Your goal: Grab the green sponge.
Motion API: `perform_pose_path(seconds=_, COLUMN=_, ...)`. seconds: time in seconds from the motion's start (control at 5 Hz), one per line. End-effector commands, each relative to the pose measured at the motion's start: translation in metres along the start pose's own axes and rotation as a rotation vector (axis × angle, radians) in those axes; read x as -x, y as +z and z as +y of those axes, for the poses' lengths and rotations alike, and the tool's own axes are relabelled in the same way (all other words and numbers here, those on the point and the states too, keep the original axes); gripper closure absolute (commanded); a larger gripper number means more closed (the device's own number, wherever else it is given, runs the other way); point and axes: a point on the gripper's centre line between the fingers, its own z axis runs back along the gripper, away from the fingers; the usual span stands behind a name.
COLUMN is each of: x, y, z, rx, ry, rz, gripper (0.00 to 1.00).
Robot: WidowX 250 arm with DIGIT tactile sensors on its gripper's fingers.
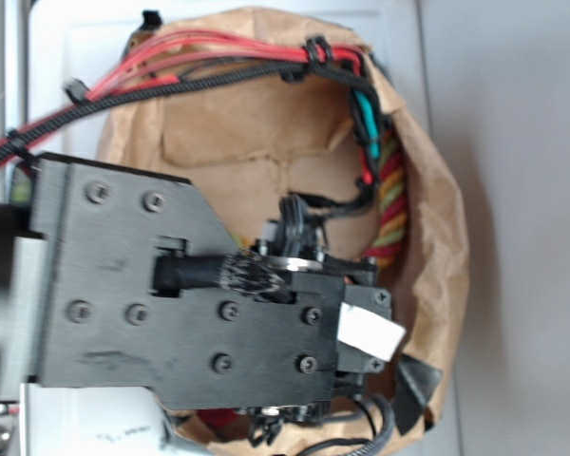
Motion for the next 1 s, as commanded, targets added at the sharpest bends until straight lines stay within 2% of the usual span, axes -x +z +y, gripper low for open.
perform_pose_path(seconds=0.0, x=-0.009, y=0.048, z=0.021, rx=-0.026, ry=0.184, rz=0.036, gripper=1.0)
perform_pose_path(seconds=0.2, x=-0.009, y=0.059, z=0.026, rx=0.02, ry=0.198, rz=0.049, gripper=1.0)
perform_pose_path(seconds=0.4, x=-0.01, y=0.063, z=0.028, rx=0.033, ry=0.203, rz=0.041, gripper=1.0)
perform_pose_path(seconds=0.8, x=-0.013, y=0.06, z=0.027, rx=-0.008, ry=0.188, rz=0.022, gripper=1.0)
